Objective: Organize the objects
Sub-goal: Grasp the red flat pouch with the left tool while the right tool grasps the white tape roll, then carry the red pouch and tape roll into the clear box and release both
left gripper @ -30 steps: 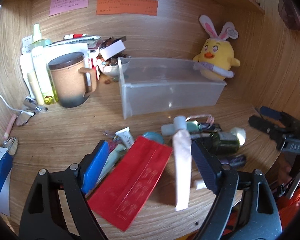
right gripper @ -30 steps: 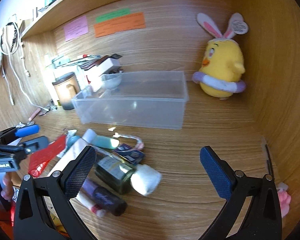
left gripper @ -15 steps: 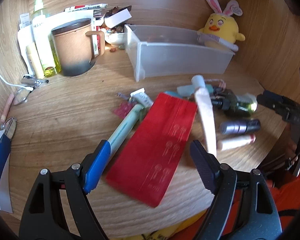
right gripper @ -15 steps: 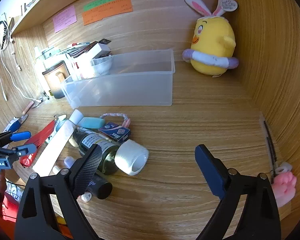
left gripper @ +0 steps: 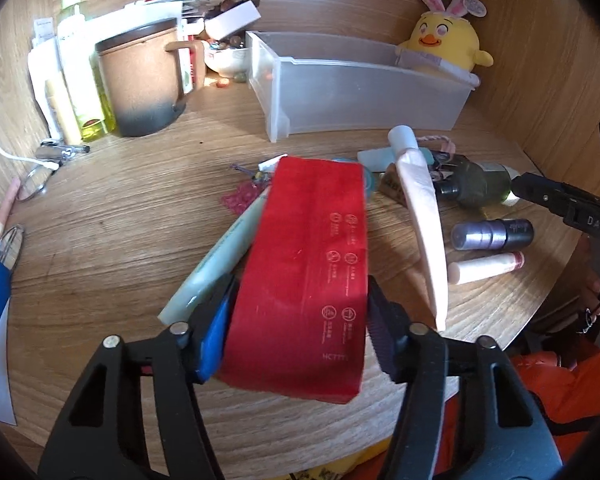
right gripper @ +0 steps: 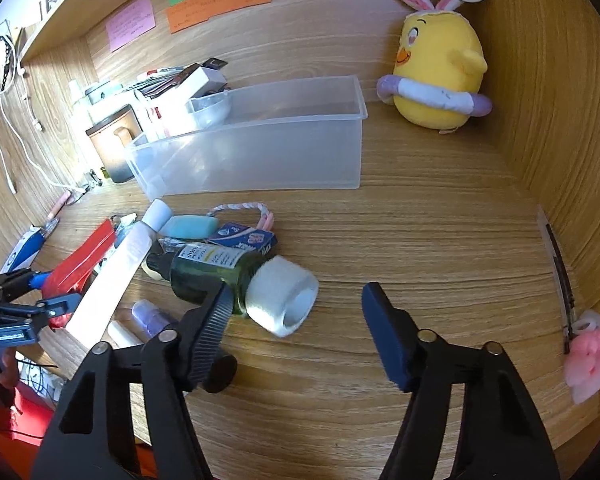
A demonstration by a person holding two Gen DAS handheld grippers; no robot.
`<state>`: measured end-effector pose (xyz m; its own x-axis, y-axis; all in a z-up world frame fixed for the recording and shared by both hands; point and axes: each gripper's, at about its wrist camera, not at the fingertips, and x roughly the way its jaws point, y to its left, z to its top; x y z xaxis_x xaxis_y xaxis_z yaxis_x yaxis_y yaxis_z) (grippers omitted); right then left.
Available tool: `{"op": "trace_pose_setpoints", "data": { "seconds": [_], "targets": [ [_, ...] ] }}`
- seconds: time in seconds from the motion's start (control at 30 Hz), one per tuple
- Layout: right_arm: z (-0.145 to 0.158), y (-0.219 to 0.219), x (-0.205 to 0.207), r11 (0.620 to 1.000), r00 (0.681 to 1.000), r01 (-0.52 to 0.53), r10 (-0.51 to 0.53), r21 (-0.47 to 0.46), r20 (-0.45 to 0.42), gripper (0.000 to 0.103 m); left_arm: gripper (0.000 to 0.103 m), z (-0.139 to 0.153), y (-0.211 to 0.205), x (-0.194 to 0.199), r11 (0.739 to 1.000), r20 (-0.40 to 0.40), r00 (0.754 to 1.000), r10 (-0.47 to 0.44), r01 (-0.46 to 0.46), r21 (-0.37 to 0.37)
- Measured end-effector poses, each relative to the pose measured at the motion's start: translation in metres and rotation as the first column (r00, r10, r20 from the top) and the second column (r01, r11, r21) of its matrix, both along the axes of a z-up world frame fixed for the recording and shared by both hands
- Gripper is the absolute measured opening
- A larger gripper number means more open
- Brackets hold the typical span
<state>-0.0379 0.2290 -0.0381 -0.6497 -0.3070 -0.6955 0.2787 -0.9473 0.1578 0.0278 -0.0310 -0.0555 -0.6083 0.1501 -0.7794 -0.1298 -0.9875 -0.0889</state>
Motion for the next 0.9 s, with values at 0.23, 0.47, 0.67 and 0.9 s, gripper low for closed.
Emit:
{"op": "trace_pose_setpoints", "data": {
  "seconds": [0.23, 0.47, 0.67, 0.9],
  "targets": [
    [-0.003, 0.0, -0.007, 1.0, 1.0, 0.014, -0.015, 0.006, 0.008, 0.062, 0.054, 0.0, 0.005, -0.008, 1.0, -0.023, 1.0, 0.01, -0.01, 0.011],
    [-0.002, -0.005, -0.018, 1.0, 1.0, 0.027, -0.027, 0.005, -0.006, 0.058, 0.054, 0.01, 0.006, -0.009, 0.999, -0.064, 0.997, 0.037, -0.035, 0.024],
    [-0.006, -0.008, -0.025, 1.0, 1.0, 0.021, -0.021, 0.006, 0.021, 0.037, 0.054, 0.032, 0.009, -0.01, 0.999, -0.131, 0.99, 0.045, -0.043, 0.024],
    [0.001, 0.0, -0.019, 0.999, 0.999, 0.046, -0.046, 0.004, -0.021, 0.036, 0.054, 0.052, 0.01, -0.015, 0.998, -0.199, 0.978, 0.061, -0.054, 0.041]
  ]
}}
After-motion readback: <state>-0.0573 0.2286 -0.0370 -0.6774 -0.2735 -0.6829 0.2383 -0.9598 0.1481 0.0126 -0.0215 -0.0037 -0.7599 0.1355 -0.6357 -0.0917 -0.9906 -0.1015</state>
